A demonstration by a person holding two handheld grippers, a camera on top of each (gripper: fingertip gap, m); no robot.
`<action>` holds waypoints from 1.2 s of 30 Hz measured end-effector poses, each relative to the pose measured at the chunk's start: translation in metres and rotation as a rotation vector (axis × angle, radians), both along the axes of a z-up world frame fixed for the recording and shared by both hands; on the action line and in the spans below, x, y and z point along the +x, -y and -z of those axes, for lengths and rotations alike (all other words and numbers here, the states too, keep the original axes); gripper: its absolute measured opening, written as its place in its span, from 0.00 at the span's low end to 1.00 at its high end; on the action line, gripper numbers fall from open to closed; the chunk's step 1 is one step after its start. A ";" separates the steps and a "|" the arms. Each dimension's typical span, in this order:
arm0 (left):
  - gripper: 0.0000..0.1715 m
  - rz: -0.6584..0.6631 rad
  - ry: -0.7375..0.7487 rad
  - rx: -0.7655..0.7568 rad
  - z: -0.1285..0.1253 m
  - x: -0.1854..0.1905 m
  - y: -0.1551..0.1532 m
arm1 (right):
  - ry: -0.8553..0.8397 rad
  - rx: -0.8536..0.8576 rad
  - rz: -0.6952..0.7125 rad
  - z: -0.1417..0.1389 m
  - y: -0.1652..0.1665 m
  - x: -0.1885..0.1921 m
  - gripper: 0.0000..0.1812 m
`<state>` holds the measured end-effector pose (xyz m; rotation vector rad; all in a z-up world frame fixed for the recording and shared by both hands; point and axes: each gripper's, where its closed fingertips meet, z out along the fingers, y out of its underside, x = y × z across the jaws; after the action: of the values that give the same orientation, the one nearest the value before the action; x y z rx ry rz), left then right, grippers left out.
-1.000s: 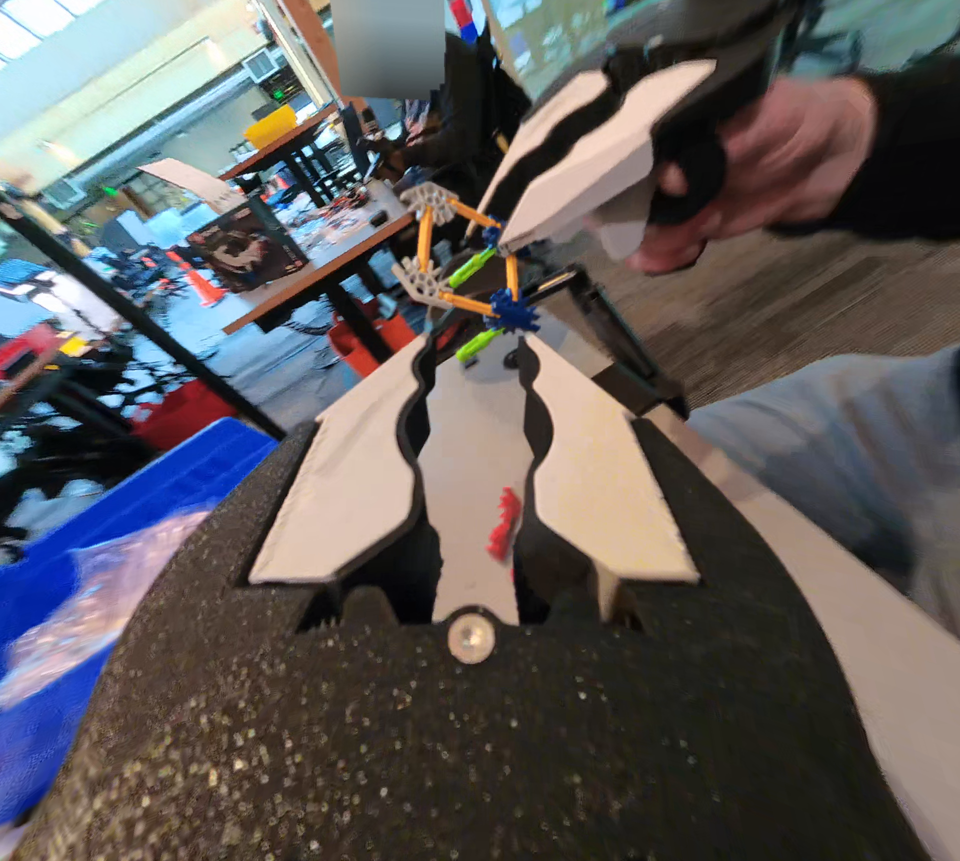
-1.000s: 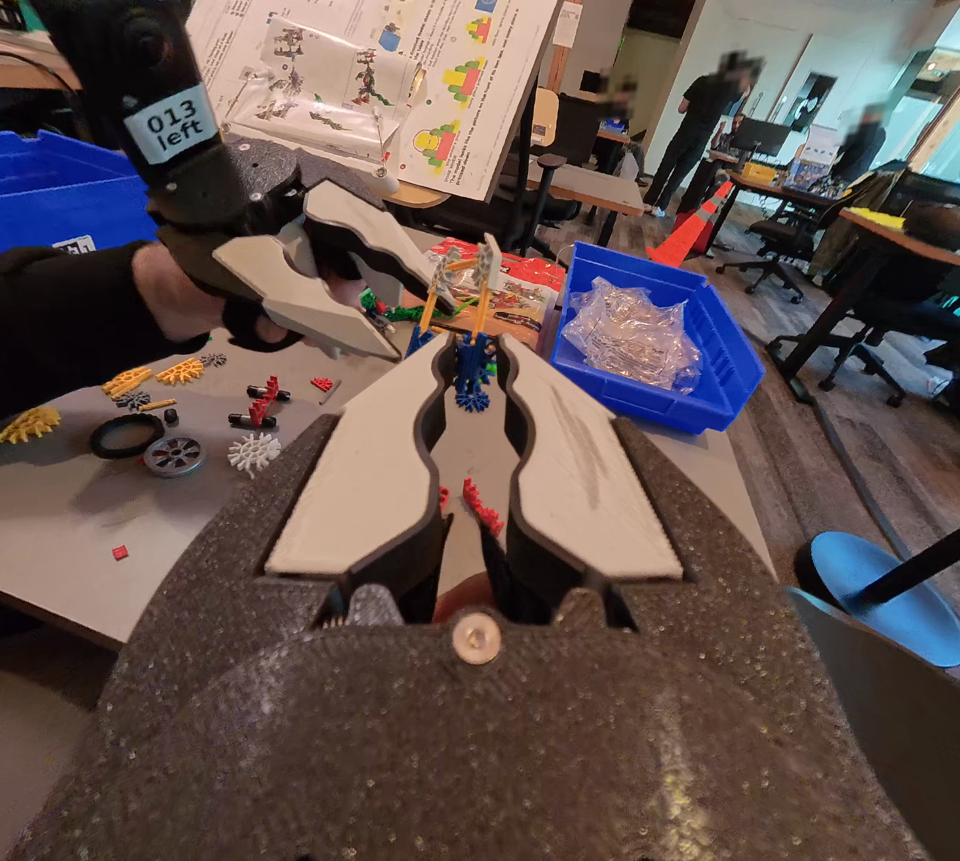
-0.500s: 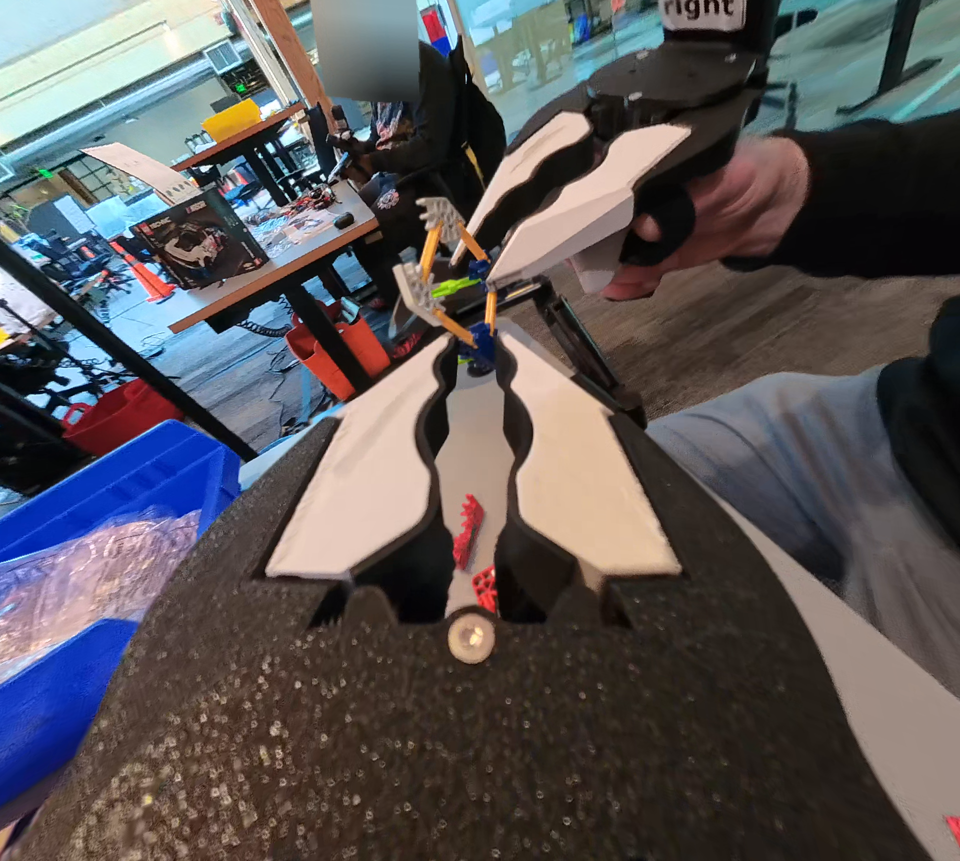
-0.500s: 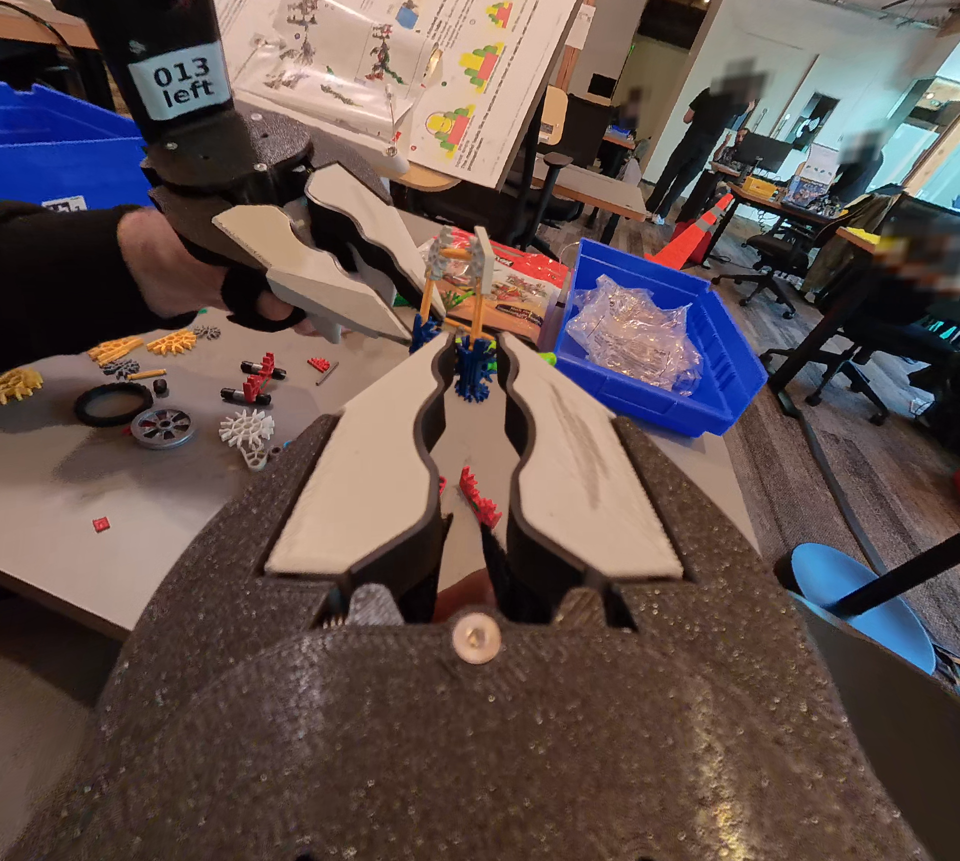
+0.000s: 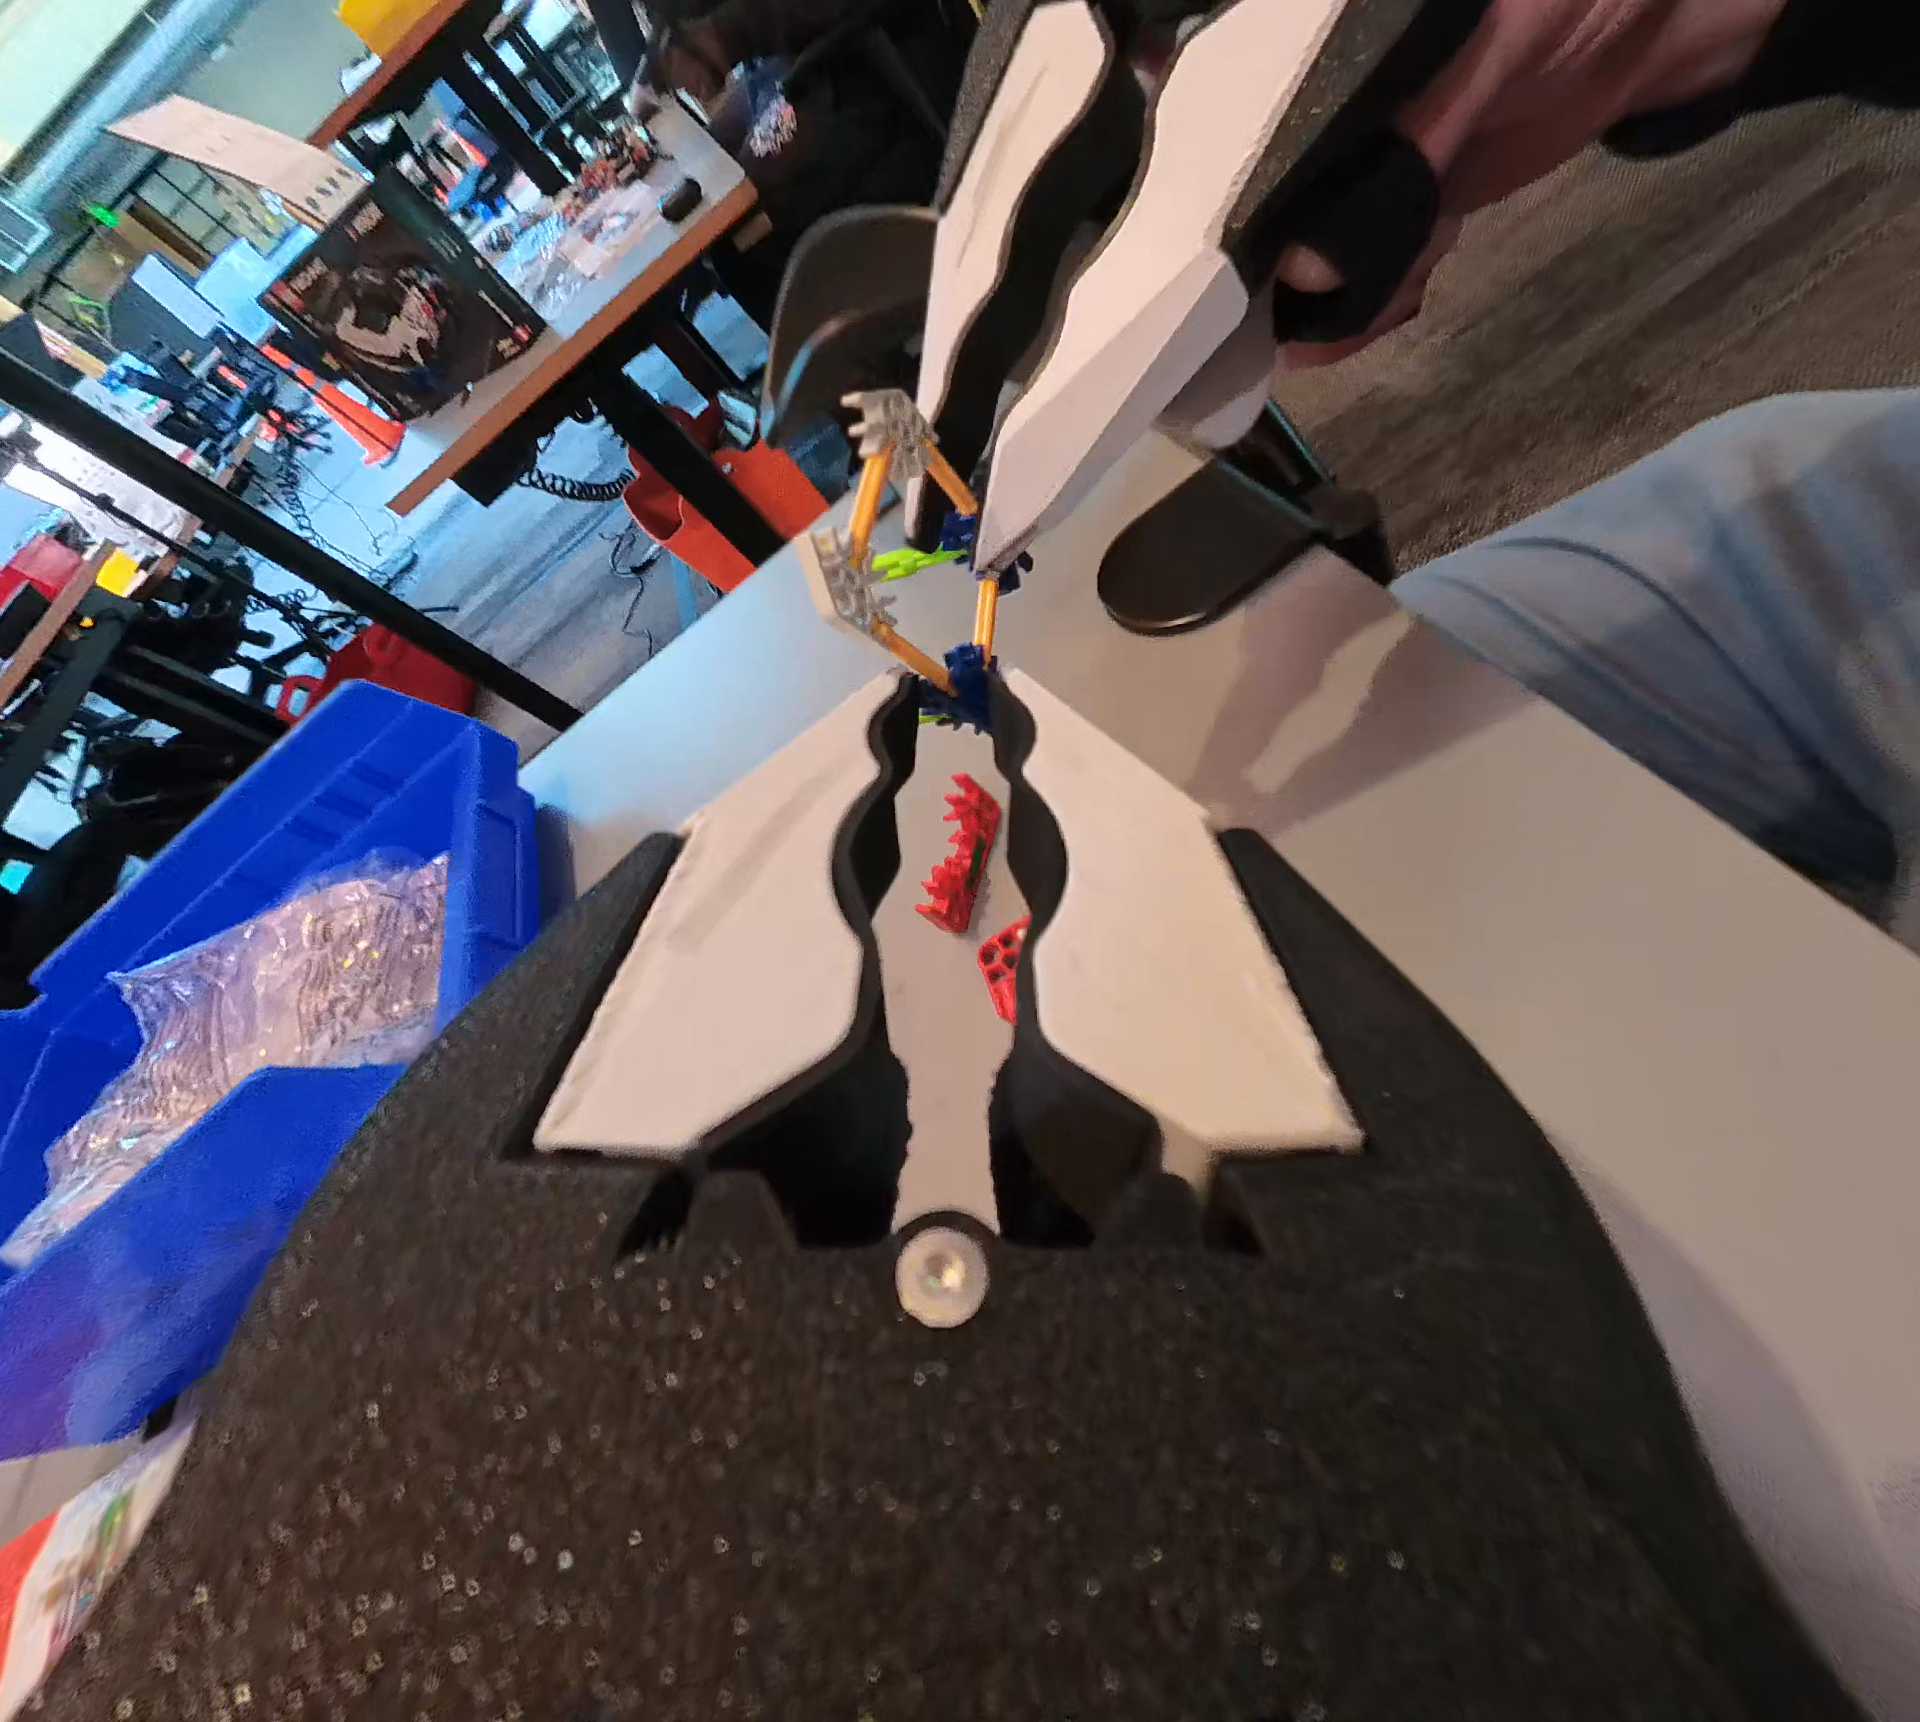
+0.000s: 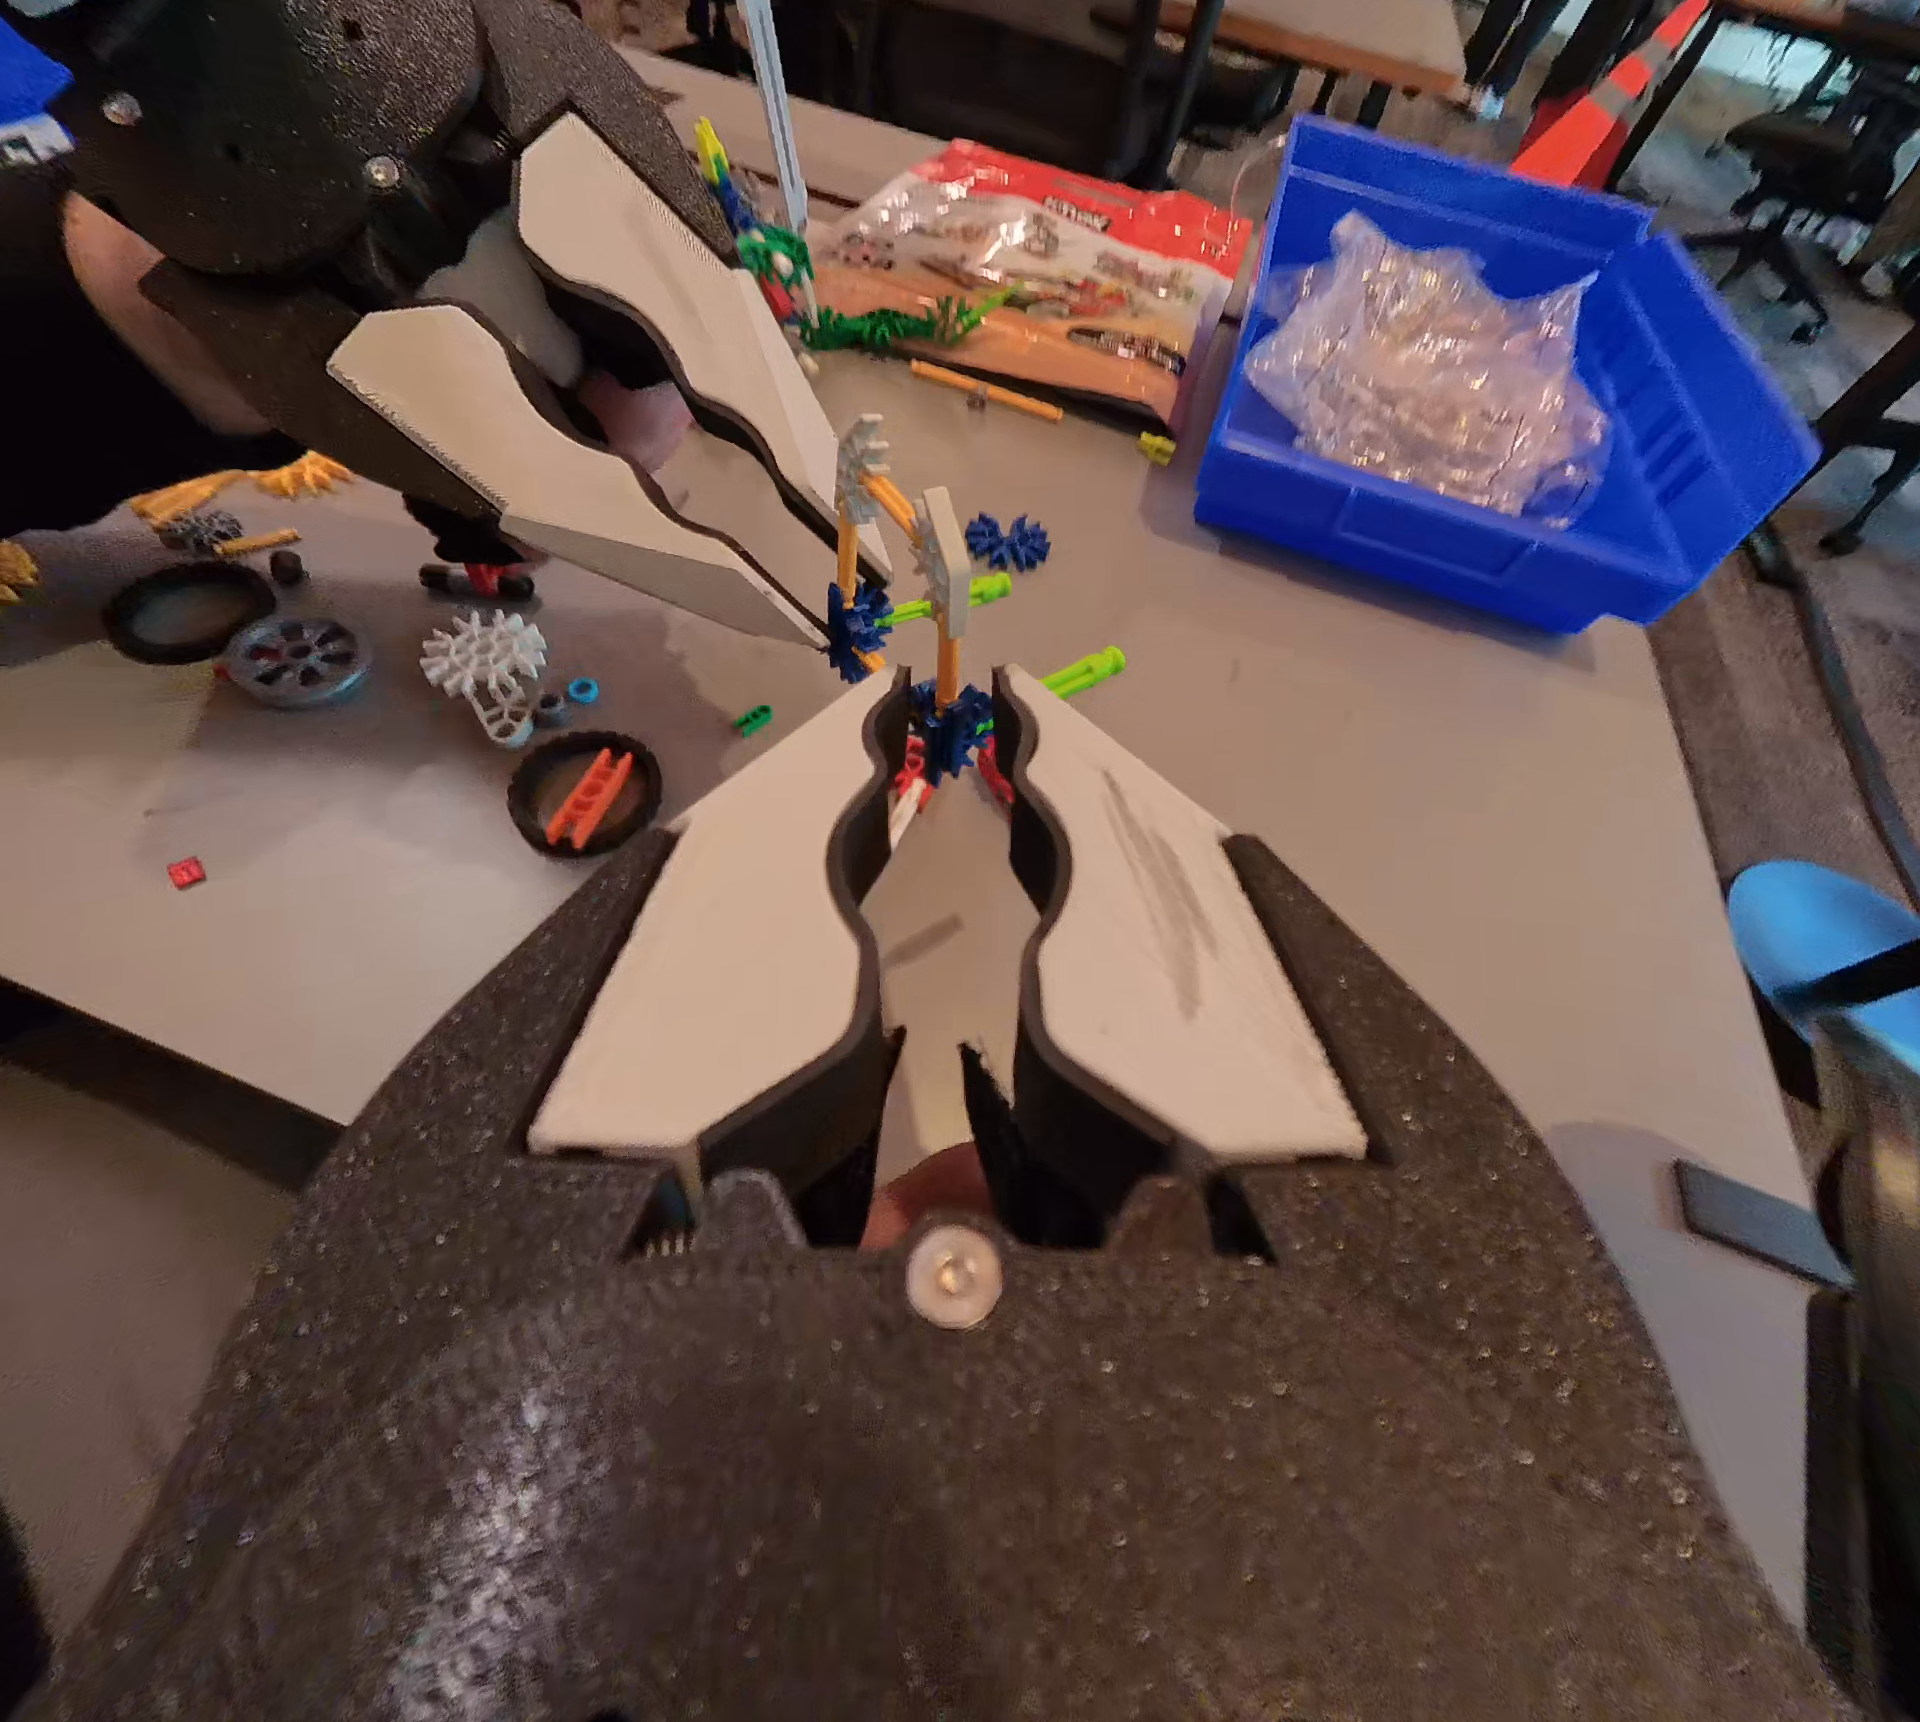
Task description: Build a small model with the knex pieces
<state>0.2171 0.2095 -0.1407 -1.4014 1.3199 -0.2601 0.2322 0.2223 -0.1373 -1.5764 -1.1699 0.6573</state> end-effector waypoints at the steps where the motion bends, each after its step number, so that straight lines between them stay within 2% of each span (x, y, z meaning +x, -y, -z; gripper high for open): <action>1: 0.06 -0.003 -0.010 -0.007 0.006 0.000 -0.002 | 0.013 -0.017 0.004 0.006 -0.002 0.000 0.08; 10: 0.07 -0.059 -0.109 -0.050 0.041 0.002 -0.018 | 0.059 -0.048 0.045 0.039 -0.015 0.004 0.08; 16: 0.11 -0.147 -0.214 -0.096 0.062 -0.009 -0.029 | 0.022 -0.039 0.070 0.038 -0.022 0.009 0.08; 23: 0.11 -0.116 -0.273 -0.186 0.082 -0.003 -0.021 | -0.013 -0.064 0.072 0.040 -0.025 0.016 0.08; 29: 0.03 -0.100 -0.321 -0.359 0.102 -0.001 -0.019 | -0.054 -0.083 0.064 0.040 -0.023 0.017 0.08; 32: 0.00 -0.137 -0.359 -0.354 0.110 -0.008 -0.025 | -0.048 -0.082 0.055 0.042 -0.022 0.015 0.08; 36: 0.00 -0.128 -0.353 -0.447 0.114 -0.014 -0.017 | -0.061 -0.078 0.042 0.039 -0.020 0.012 0.08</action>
<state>0.2028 0.2265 -0.2547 -1.9717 1.5086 -0.2372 0.2444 0.2419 -0.1762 -1.6299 -1.0750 0.7262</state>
